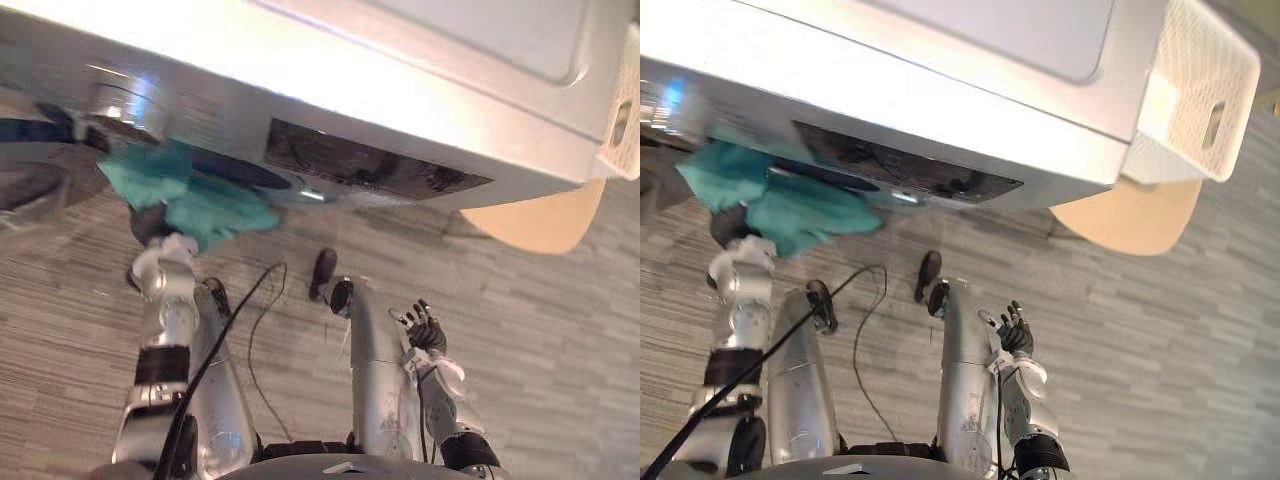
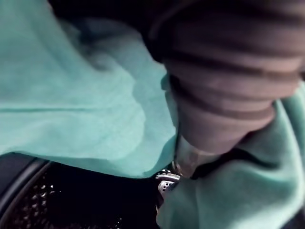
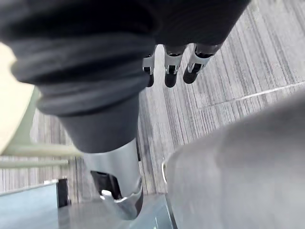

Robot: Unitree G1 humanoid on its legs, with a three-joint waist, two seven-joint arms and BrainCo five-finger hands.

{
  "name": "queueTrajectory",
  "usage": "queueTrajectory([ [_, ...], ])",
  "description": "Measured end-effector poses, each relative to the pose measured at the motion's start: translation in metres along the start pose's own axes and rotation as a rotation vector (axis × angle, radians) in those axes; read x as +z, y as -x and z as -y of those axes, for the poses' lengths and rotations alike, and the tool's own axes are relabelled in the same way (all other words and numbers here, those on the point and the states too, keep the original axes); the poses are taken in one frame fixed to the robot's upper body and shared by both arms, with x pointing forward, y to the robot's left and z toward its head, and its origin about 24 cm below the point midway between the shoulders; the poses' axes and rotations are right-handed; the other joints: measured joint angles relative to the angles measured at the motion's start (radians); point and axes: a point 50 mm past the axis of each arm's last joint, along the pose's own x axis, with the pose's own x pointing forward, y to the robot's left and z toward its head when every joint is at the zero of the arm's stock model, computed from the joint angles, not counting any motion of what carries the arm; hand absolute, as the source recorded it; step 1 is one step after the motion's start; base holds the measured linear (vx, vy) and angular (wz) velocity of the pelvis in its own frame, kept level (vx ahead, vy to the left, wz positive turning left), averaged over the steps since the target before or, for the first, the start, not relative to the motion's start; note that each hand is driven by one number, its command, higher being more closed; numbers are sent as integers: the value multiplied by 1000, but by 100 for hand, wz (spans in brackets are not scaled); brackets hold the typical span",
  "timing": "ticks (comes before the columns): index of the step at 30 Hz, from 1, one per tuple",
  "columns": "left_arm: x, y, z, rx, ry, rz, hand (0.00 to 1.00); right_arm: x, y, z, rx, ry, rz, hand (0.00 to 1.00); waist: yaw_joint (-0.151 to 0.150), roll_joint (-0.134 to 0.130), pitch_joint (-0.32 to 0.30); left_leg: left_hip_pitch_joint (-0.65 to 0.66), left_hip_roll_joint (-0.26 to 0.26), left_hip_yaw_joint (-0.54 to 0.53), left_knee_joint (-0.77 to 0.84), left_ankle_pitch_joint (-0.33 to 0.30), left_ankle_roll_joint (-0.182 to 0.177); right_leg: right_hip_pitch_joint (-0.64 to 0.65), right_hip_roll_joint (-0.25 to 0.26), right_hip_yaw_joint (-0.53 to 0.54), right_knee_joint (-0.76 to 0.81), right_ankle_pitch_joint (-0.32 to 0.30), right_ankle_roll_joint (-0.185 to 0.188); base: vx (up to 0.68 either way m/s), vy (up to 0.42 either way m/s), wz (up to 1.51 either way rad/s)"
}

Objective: Pick up the laundry basket with both hands and put the clothes into the washing machine.

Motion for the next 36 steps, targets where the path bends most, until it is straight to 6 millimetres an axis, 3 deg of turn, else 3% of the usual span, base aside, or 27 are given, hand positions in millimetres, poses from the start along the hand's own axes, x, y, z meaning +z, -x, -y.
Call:
queueTrajectory([
  [1, 19, -18, 18, -35, 9, 64, 100, 3, 0, -1, -9, -26, 18, 0, -2, -8, 5, -51, 21, 4, 14, 0, 0, -48, 19, 3, -6, 14, -6, -10, -31, -50],
  [5, 60, -52, 61, -118, 26, 182, 100, 9, 0, -1, -12, -41, 54, 0, -22, -15, 19, -155, 60, 8, 45, -1, -2, -146, 50, 5, -11, 35, -15, -8, -10, -38],
  [10, 83, -75, 99, -179, 27, 204, 100, 10, 0, 3, -36, -76, 69, 0, -37, -15, 22, -235, 88, 22, 60, -1, -2, -232, 72, 11, -13, 54, -22, -11, 17, -24],
  [12, 88, -83, 105, -175, 0, 197, 100, 9, 0, 5, -47, -100, 70, 0, -40, -15, 23, -243, 98, 36, 61, -1, -2, -251, 83, 23, -22, 64, -21, -32, 39, -32],
  [16, 112, -97, 116, -162, -37, 231, 100, 4, 1, 5, -56, -117, 60, 0, -41, -31, 11, -245, 143, 78, 60, -10, -3, -261, 127, 46, -90, 99, -6, -36, 40, -40],
  [20, 135, -109, 129, -146, -56, 237, 100, -8, 3, 10, -91, -163, 15, 0, -49, -59, -22, -253, 166, 117, 57, -25, 0, -277, 124, 37, -142, 126, -7, -1, 59, -40],
  [24, 179, -109, 172, -225, -7, 292, 100, -10, 3, 11, -104, -192, 5, 0, -55, -59, -42, -266, 171, 136, 59, -31, 7, -287, 124, 38, -178, 155, -4, 5, 62, -16],
  [26, 208, -95, 195, -318, 39, 404, 100, -8, 4, 17, -137, -233, 19, 0, -60, -60, -50, -275, 172, 142, 63, -32, 10, -294, 122, 39, -185, 164, -1, 7, 52, -10],
  [31, 206, -95, 196, -308, 78, 373, 100, -8, 9, 35, -215, -289, 33, 0, -62, -58, -68, -292, 170, 143, 61, -32, 10, -313, 114, 34, -184, 165, -1, 6, 36, 0],
  [36, 201, -94, 199, -268, -27, 402, 100, -5, 15, 52, -291, -304, 57, 0, -55, -57, -78, -303, 164, 143, 61, -32, 9, -329, 104, 29, -170, 163, -3, 3, 8, 3],
])
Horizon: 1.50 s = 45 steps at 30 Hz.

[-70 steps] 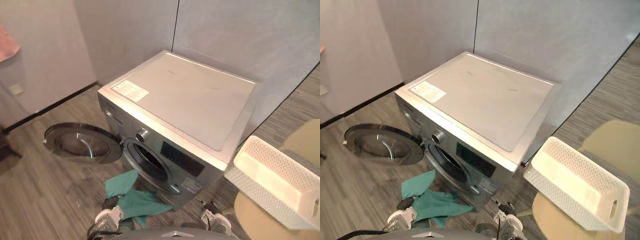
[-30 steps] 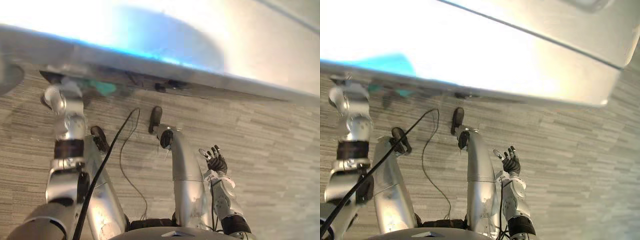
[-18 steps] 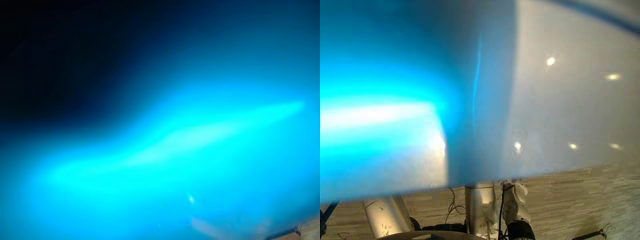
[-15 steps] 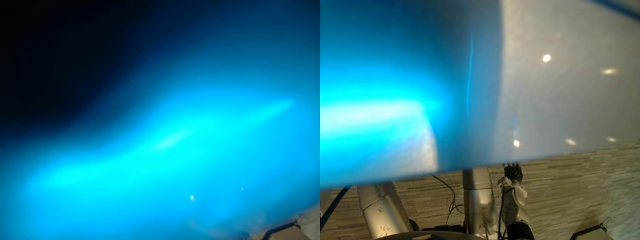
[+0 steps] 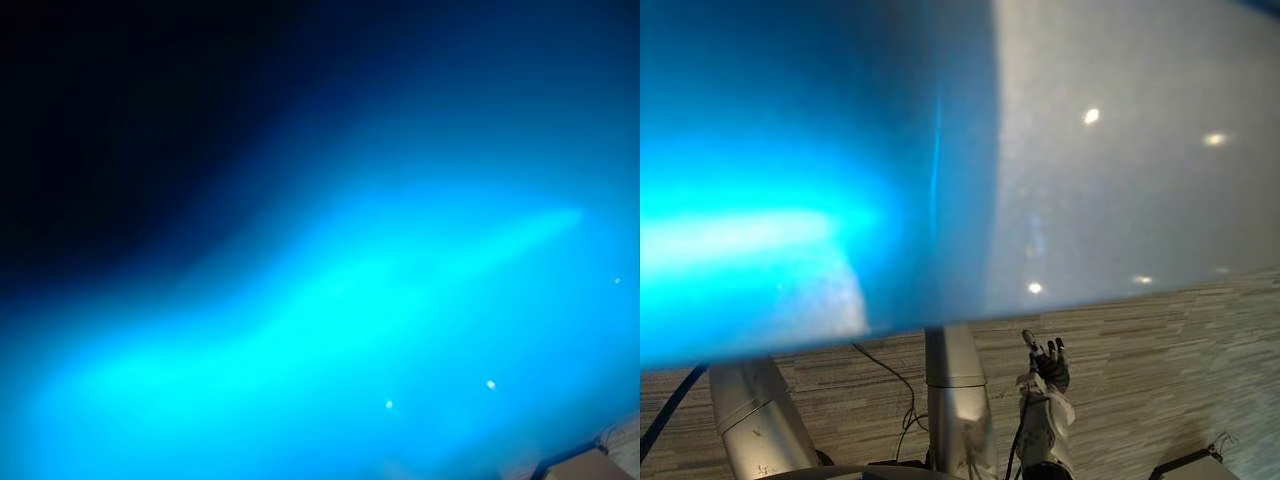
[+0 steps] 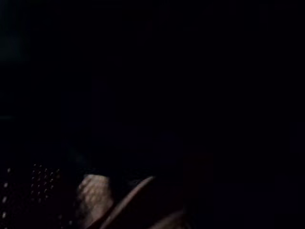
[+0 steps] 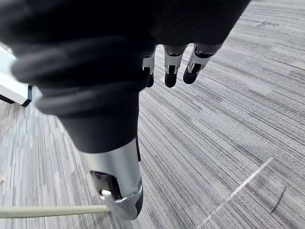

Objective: Pick up the laundry basket with both hands and put the clothes into the washing machine.

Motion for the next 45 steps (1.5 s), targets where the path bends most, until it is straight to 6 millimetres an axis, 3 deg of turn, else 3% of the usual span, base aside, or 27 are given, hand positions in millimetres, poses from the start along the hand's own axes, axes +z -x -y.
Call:
queueTrajectory([
  [6, 4, 2, 1, 17, -160, 80, 100, 12, 2, 2, -3, -9, 53, 0, 0, 1, 0, -4, 0, -3, 0, 0, 0, 0, -6, -9, 1, -2, -1, 5, 27, 1],
  [7, 6, 2, 2, 6, -232, 115, 0, 14, 4, 4, -4, -7, 60, 0, -1, 1, 0, -6, 0, -5, 0, 0, 0, 0, -6, -11, 1, -2, -1, 4, 32, 2],
  [11, 10, 6, 11, -56, -638, 257, 0, 9, 9, 12, -1, 17, 49, 0, -12, 9, -6, -24, 0, -24, 1, 4, -4, 0, -7, -27, -1, -3, -2, 3, 32, 3],
  [14, 1, 9, 12, -101, -1119, 369, 0, 1, 11, 13, 46, 63, 11, 0, -18, 11, -6, -25, 0, -27, 3, 5, -4, 1, -12, -33, 6, -5, -2, 2, 36, 4],
  [16, -2, 8, 12, -142, -1251, 362, 0, -2, 11, 12, 66, 67, 0, 0, -18, 12, -5, -26, 0, -27, 8, 4, -3, 0, -13, -34, 13, -6, -1, 2, 34, 1],
  [20, -12, 4, -8, -149, -1625, 330, 0, -8, 12, 2, 146, 88, -30, 0, -21, 12, -6, -29, 4, -30, 15, 2, 0, 1, -13, -37, 17, -8, 2, 2, 40, -2],
  [23, -15, 5, -19, -160, -1686, 292, 0, -8, 12, 1, 152, 89, -32, 0, -21, 13, -8, -32, 6, -32, 15, 1, -1, 2, -11, -39, 12, -8, 3, 1, 24, -2],
  [25, -21, 4, -51, -73, -1529, 120, 0, -8, 12, 1, 152, 86, -32, 0, -23, 14, -9, -35, 8, -40, 14, 2, -1, 8, -10, -49, 0, -6, 4, -1, 40, -6],
  [28, -39, 8, -92, 123, -996, -166, 0, -11, 13, 1, 143, 73, -51, 0, -28, 14, -9, -36, 9, -52, 11, 3, -3, 17, -10, -61, -6, -2, 9, -3, 33, -1],
  [30, -51, 14, -94, 177, -741, -225, 0, -15, 14, 0, 136, 62, -69, 0, -27, 14, -9, -38, 8, -57, 7, 6, -6, 17, -11, -65, -4, -2, 9, -4, 28, 7],
  [31, -60, 20, -88, 211, -438, -234, 0, -18, 15, -1, 125, 55, -73, 0, -24, 14, -9, -38, 6, -58, 1, 10, -7, 17, -13, -66, -4, -2, 8, -4, 25, 9],
  [32, -64, 23, -84, 226, -271, -230, 0, -19, 15, -2, 121, 50, -75, 0, -25, 14, -9, -37, 3, -58, -2, 13, -7, 18, -14, -67, -4, -3, 7, -1, 20, 10],
  [34, -72, 37, -69, 261, 248, -207, 0, -19, 14, -9, 123, 53, -71, 0, -26, 14, -7, -37, 1, -66, -4, 20, -9, 22, -15, -73, 0, -3, 6, 1, 22, 7],
  [35, -73, 40, -66, 275, 358, -191, 0, -19, 14, -10, 122, 56, -68, 0, -26, 14, -7, -37, 1, -69, -4, 25, -4, 24, -16, -76, 4, -3, 5, 7, 18, 5],
  [39, -79, 59, -78, 404, 577, -117, 0, -12, 13, -15, 119, 60, -28, 0, -33, 12, 23, -12, -1, -80, 2, 31, -12, 48, -22, -86, 31, -7, -13, 12, 19, 12],
  [45, -71, 81, -79, 346, 572, -55, 0, -9, 10, -22, 139, 52, -13, 0, -20, 12, 58, 18, -11, -85, 3, 32, -12, 75, -35, -90, 54, -18, -24, 9, 23, 12],
])
